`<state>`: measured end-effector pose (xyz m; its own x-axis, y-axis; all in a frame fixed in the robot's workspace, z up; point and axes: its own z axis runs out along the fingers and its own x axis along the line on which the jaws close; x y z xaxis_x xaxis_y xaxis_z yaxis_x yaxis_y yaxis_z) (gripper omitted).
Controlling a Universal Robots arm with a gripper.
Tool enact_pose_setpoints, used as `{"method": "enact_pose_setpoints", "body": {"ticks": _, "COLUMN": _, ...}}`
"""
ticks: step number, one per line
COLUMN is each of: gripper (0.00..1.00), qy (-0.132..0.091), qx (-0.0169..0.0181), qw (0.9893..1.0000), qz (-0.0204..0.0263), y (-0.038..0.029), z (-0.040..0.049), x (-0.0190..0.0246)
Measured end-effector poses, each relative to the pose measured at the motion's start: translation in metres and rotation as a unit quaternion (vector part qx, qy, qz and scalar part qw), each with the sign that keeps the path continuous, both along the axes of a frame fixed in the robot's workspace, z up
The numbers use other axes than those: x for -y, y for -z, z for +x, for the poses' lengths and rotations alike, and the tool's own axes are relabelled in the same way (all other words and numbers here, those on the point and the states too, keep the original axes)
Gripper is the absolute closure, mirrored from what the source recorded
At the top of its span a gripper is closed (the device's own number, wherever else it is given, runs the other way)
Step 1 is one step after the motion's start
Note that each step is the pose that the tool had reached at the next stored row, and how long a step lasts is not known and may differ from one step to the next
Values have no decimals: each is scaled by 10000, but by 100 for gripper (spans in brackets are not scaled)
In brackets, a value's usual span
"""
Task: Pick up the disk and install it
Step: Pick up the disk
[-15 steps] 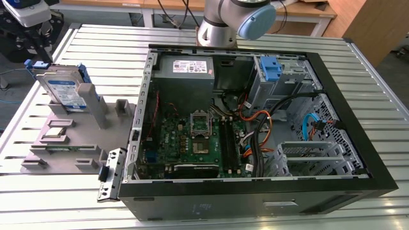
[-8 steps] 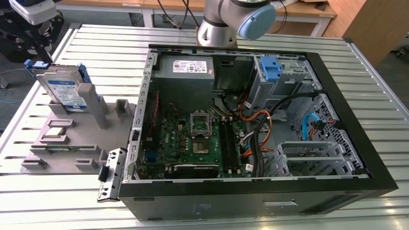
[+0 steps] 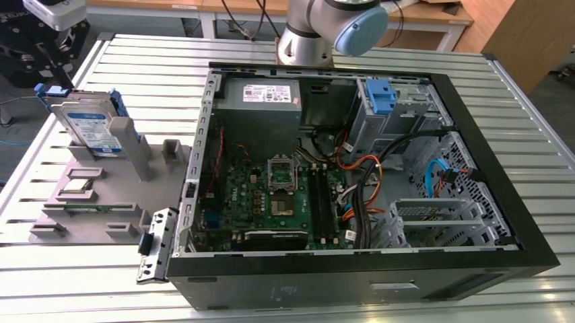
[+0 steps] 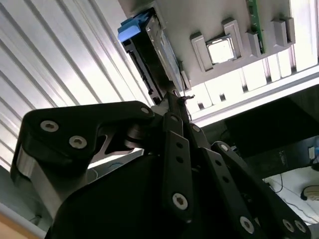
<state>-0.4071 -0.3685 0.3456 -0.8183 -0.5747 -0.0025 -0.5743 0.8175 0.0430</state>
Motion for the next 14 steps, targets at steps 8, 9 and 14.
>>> {"method": "enact_pose_setpoints", "body": {"ticks": 8, "gripper": 90, "qy": -701, "qx": 0, "qw": 9975, "qz": 0, "y": 2, "z": 0, "x": 0}}
{"method": "enact_pose_setpoints", "body": {"ticks": 9, "gripper": 90, "qy": -789, "qx": 0, "qw": 9969, "qz": 0, "y": 2, "z": 0, "x": 0}}
{"method": "enact_pose_setpoints", "body": {"ticks": 14, "gripper": 90, "qy": -1232, "qx": 0, "qw": 9924, "qz": 0, "y": 3, "z": 0, "x": 0}}
